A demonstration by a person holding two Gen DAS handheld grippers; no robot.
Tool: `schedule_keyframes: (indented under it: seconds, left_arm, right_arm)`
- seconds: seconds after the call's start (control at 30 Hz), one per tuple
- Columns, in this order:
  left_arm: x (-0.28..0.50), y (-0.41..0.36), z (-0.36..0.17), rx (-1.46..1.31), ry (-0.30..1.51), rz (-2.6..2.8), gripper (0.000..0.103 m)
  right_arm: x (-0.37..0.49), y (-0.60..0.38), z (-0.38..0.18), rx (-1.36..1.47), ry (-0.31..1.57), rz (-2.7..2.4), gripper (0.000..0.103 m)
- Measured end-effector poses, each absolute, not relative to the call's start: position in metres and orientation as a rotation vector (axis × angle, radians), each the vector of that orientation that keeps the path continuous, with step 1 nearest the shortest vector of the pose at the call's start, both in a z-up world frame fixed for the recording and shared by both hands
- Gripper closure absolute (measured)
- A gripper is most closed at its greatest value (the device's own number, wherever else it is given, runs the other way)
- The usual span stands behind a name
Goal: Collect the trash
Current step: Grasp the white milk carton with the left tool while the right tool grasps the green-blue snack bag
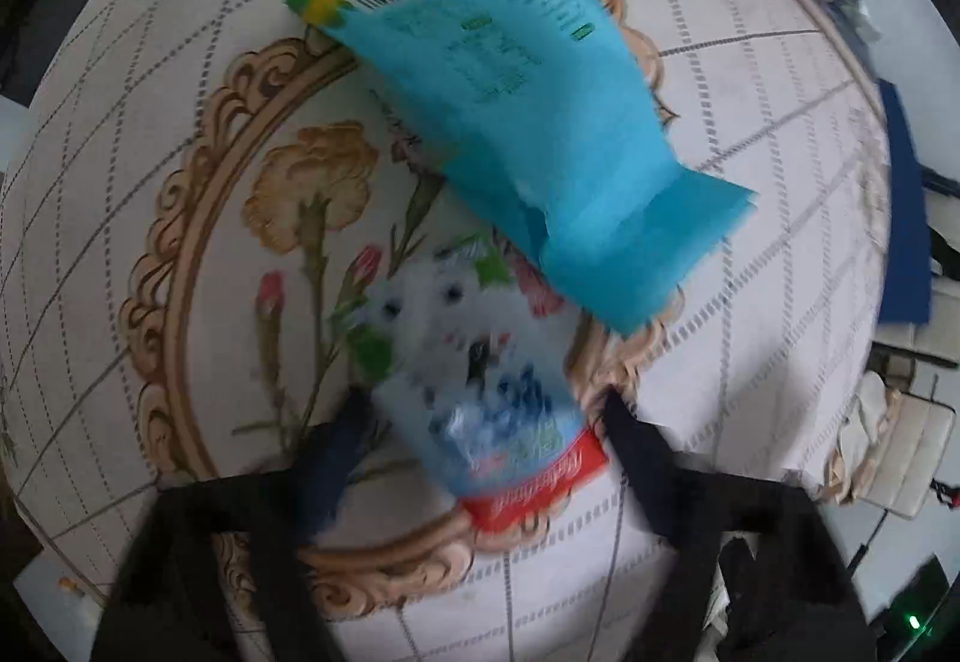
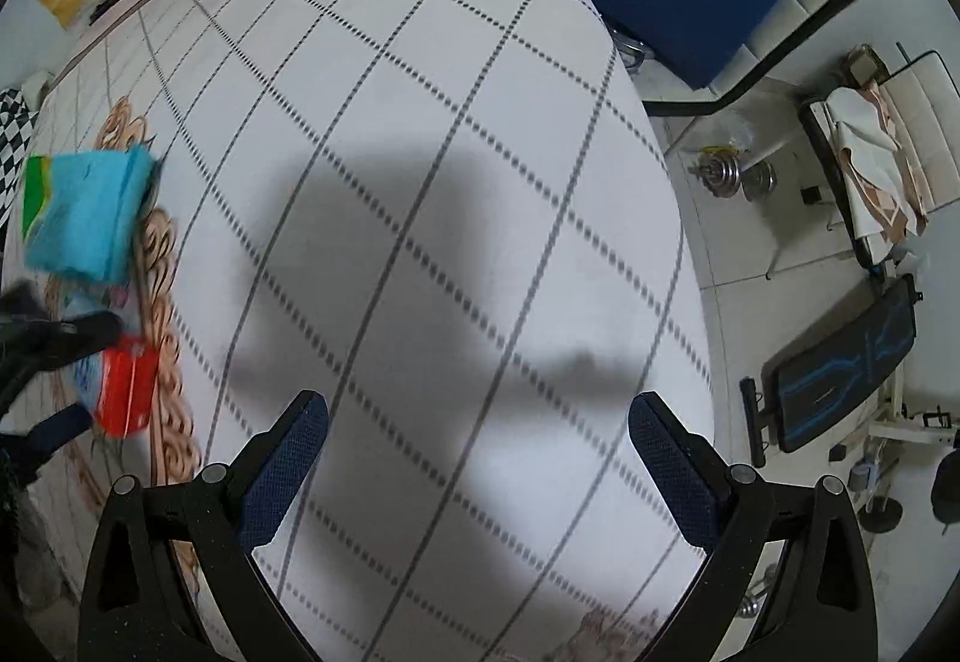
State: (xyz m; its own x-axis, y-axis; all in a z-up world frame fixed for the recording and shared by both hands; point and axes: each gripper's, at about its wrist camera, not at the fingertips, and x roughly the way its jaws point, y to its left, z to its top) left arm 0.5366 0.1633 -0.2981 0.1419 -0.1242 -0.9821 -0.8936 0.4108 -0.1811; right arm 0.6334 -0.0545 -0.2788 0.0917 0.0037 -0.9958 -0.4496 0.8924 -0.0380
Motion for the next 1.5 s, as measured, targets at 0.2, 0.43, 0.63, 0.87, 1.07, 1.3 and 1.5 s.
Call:
schedule_keyframes:
  seconds: [0.2, 0.43, 0.63, 0.87, 1.07, 1.3, 1.5]
  left_arm:
    - [0.492, 0.164, -0.278, -0.852, 1.265, 0.799, 0.048]
    - [0.400, 0.224, -0.271, -0.878, 1.202, 1.037, 0.048]
    - [0.382, 0.254, -0.272, -0.849, 1.191, 1.072, 0.048]
    - [0.391, 0.260, -0.282, -0.853, 1.208, 1.056, 0.051]
    - [0.395, 0.259, -0.284, -0.848, 1.209, 1.036, 0.052]
    - [0.411, 0.239, -0.269, -0.764, 1.209, 1.001, 0.053]
    - [0.407, 0.206, -0.238, -0.695, 1.181, 0.971, 0.053]
  right_arm:
    - [0.652, -0.024, -0.274, -0.431, 1.448, 0.474, 0.001]
    - [0.646, 0.111, -0.256, -0.625, 1.338, 0.903, 0.001]
    - [0.616, 0.230, -0.271, -0.967, 1.181, 1.122, 0.001]
    - [0.609, 0.284, -0.304, -1.081, 1.295, 1.297, 0.000]
    - [0.613, 0.270, -0.301, -0.933, 1.369, 1.288, 0.020]
    - [0.617, 0.229, -0.260, -0.730, 1.376, 1.244, 0.093]
    - [0.604, 0.178, -0.239, -0.617, 1.279, 1.099, 0.097]
